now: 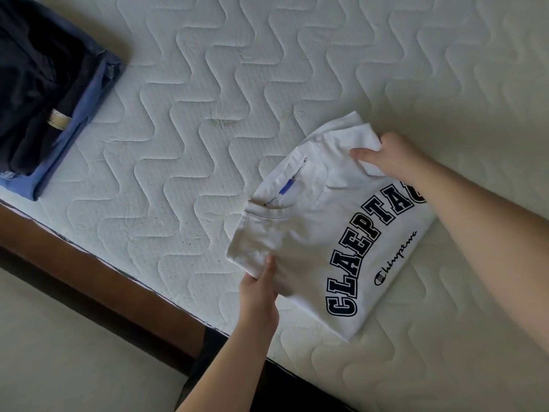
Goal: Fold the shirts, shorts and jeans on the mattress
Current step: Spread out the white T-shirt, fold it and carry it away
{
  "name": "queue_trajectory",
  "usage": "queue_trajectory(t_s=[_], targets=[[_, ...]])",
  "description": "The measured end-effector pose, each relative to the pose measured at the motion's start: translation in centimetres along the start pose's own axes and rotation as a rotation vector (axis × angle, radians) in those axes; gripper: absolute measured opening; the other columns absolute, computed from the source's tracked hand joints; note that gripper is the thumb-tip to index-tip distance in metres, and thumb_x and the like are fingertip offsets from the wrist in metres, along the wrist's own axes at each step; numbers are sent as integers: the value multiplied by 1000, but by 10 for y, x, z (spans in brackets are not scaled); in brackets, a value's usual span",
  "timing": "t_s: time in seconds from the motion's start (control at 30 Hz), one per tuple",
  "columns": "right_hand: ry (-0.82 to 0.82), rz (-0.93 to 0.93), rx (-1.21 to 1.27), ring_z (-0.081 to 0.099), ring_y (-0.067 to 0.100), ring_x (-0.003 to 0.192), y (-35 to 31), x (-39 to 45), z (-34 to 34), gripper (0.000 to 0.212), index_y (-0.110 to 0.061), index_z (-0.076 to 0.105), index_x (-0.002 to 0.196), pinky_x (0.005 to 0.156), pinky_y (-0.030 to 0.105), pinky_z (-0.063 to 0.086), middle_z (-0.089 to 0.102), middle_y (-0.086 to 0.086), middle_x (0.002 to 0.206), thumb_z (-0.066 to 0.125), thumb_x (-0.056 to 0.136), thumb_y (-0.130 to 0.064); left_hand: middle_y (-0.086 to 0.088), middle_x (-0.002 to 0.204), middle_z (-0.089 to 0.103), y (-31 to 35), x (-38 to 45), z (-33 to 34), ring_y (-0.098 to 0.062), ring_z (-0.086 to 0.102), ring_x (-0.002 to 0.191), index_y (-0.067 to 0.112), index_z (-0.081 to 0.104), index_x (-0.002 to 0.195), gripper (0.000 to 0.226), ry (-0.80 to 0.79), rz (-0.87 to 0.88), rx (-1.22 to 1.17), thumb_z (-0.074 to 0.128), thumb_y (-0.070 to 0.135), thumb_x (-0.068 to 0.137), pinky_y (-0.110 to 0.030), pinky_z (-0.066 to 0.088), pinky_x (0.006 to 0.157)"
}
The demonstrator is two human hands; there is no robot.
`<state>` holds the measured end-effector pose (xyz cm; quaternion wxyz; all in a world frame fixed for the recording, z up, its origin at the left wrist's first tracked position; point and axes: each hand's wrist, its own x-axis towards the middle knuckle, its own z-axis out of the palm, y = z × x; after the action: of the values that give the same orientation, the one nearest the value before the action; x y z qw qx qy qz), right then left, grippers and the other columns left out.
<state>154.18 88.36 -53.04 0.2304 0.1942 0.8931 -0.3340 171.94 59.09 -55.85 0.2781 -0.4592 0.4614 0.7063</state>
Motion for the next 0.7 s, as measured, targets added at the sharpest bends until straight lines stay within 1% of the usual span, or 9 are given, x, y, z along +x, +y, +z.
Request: queue_trajectory(t_s=[0.1,0.23,0.3,0.37,0.4,0.47,0.53,0.63,0.7], targets=[[94,-15,116,56,6,71,1,-31,-8,21,-24,63,90,62,23,39,60,-15,76,70,87,-43,-5,110,74,12,-10,1,-21,70,104,24,78,98,34,-72,103,81,81,46,73,-33,57,82],[197,31,270,60,14,76,7,-85,-20,21,-18,67,88,64,23,42,66,-10,78,70,88,-39,-3,116,72,43,-32,8,-20,67,112,30,73,110,41,-187,280,252,75,56,78,-36,52,90],[271,41,358,60,8,69,6,-117,-26,28,-13,68,80,62,23,43,67,-10,72,70,88,-41,-1,113,73,62,-44,11,-18,68,109,31,73,110,40,-224,358,336,71,59,81,-34,52,87],[340,54,459,61,-4,62,1,-148,-30,29,-17,69,76,58,19,46,69,-17,66,71,85,-45,-1,104,76,82,-58,13,-18,71,101,27,74,103,42,-223,435,433,69,62,81,-35,53,82],[355,61,512,62,-7,63,-2,-162,-32,28,-20,70,77,60,18,48,71,-20,70,71,82,-48,-1,98,76,92,-66,14,-17,72,96,24,74,97,44,-213,470,474,69,64,80,-37,55,80],[371,65,617,67,-2,72,-10,-188,-35,26,-31,74,84,70,25,52,74,-17,80,68,77,-55,-2,93,75,114,-84,16,-19,70,90,25,72,89,42,-213,526,529,69,66,79,-45,55,82],[362,68,737,71,9,82,-19,-212,-37,28,-38,75,87,77,34,56,76,-10,86,68,72,-61,0,100,75,135,-106,16,-21,70,96,31,73,95,40,-219,562,539,68,67,79,-50,54,87],[344,83,904,73,16,89,-38,-247,-44,49,-37,76,92,79,37,57,77,-6,90,74,59,-73,5,107,75,164,-147,16,-15,70,101,38,71,108,46,-217,637,602,61,72,79,-40,55,83],[334,81,936,73,15,88,-51,-271,-51,44,-35,76,93,82,40,56,77,-5,90,76,65,-69,11,103,75,180,-177,15,-7,71,95,43,69,107,46,-203,688,658,56,77,79,-24,56,73]])
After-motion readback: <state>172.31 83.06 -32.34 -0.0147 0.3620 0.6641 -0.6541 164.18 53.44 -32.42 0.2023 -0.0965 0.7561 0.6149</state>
